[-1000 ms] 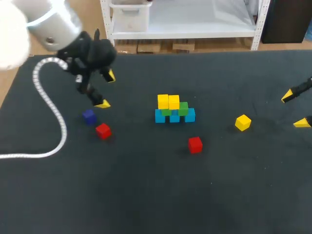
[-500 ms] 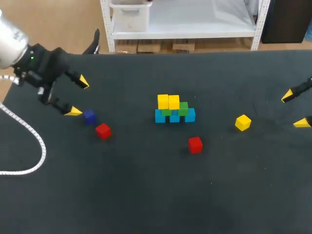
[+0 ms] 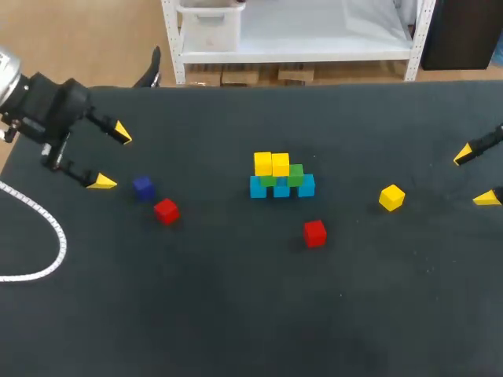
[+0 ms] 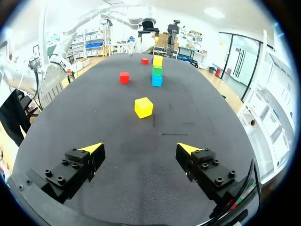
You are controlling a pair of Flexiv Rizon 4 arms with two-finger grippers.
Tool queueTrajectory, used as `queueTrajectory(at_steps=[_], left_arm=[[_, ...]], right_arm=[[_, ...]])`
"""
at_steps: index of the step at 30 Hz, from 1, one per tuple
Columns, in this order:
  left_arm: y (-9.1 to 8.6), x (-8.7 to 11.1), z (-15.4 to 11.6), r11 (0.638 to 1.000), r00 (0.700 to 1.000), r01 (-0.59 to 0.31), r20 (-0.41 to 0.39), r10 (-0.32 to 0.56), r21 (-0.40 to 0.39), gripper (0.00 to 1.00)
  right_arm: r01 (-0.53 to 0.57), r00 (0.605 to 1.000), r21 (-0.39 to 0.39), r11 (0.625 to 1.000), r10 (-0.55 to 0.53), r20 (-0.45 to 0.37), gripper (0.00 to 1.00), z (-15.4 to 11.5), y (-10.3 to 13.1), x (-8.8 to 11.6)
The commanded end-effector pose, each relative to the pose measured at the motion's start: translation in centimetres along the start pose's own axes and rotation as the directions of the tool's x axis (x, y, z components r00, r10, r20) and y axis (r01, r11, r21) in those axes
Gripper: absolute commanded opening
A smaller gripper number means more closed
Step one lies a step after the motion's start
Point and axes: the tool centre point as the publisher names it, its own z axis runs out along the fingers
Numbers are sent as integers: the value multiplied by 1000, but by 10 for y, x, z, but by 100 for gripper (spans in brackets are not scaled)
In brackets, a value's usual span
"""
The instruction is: Place the blue cubes, place green cubes on the blue cubes, place the yellow cubes on the green cubes, then place the red cubes on the yellow cubes, and place purple cube on the red cubes.
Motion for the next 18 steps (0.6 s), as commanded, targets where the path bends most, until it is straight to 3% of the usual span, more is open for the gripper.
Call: queueTrajectory(at_steps=[1, 4, 9, 13, 18], left_arm=[[7, -1, 0, 1000, 1000, 3, -13, -3, 23, 100], [7, -1, 0, 1000, 1000, 3, -13, -3, 23, 100], [7, -1, 0, 1000, 1000, 3, -13, -3, 23, 100], [7, -1, 0, 1000, 1000, 3, -13, -3, 23, 100], [7, -1, 0, 1000, 1000, 3, -13, -3, 23, 100]], right_arm=[[1, 1000, 0, 1000, -1, 1, 100, 0, 0, 0], [1, 1000, 0, 1000, -1, 1, 100, 0, 0, 0], [121, 984, -47, 992, -126, -128, 100, -12, -6, -8], [246, 946, -139, 959, -269, -181, 100, -2, -3, -26], [356, 900, -218, 909, -396, -180, 100, 15, 4, -44]])
